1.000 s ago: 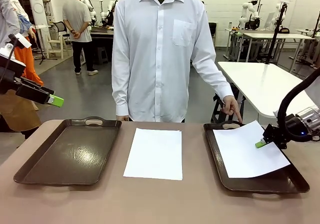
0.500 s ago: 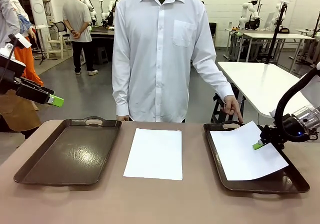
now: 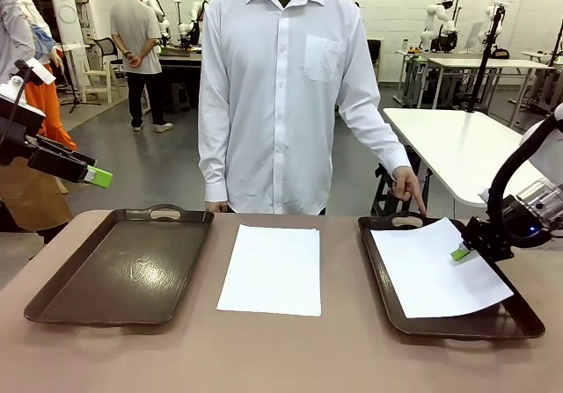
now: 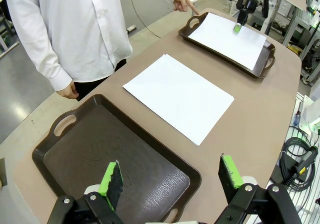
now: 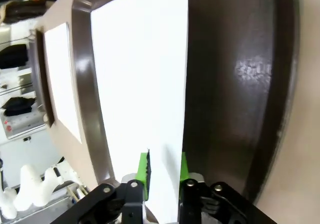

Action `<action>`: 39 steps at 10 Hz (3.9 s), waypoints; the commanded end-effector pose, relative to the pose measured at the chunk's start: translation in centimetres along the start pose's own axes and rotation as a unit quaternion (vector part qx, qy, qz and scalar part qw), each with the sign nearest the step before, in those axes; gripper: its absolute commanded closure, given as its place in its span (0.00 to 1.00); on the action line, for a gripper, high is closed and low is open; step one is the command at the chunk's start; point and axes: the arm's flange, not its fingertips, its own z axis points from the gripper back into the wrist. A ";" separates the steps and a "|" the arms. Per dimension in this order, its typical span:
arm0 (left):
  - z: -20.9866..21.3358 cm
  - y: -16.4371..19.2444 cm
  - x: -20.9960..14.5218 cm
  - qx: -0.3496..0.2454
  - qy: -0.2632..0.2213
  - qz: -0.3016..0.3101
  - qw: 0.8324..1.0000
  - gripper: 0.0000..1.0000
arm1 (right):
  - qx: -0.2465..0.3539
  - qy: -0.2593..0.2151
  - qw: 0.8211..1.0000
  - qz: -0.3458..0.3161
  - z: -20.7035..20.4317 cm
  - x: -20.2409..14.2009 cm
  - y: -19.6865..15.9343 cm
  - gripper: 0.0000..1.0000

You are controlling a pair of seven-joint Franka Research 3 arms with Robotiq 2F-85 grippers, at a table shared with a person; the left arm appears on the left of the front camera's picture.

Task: Sort the A4 documents.
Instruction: Place the A4 Paper in the designated Handle tray, then receive the A4 Paper.

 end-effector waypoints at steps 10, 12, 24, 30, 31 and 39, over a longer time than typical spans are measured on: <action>-0.1 0.3 -0.1 -0.006 -0.004 -0.007 1.000 0.00 | -0.140 -0.009 0.990 -0.017 2.2 -1.9 1.6 0.00; -0.1 0.3 -0.1 -0.006 -0.004 -0.007 1.000 0.00 | -0.140 -0.009 0.990 -0.017 2.2 -1.9 1.6 0.00; -0.1 0.3 -0.1 -0.006 -0.004 -0.007 1.000 0.00 | -0.140 -0.008 0.990 -0.017 2.2 -2.1 1.7 0.00; -0.1 0.3 -0.1 -0.006 -0.004 -0.007 1.000 0.00 | -0.079 -0.122 0.945 0.294 11.9 -8.6 12.2 0.00; -0.1 0.3 -0.1 -0.006 -0.004 -0.007 1.000 0.00 | -0.065 -0.121 0.924 0.358 13.2 -9.8 13.0 0.00; -0.1 0.3 -0.1 -0.006 -0.004 -0.007 1.000 0.00 | -0.041 -0.156 0.869 0.467 16.4 -14.3 16.9 0.00</action>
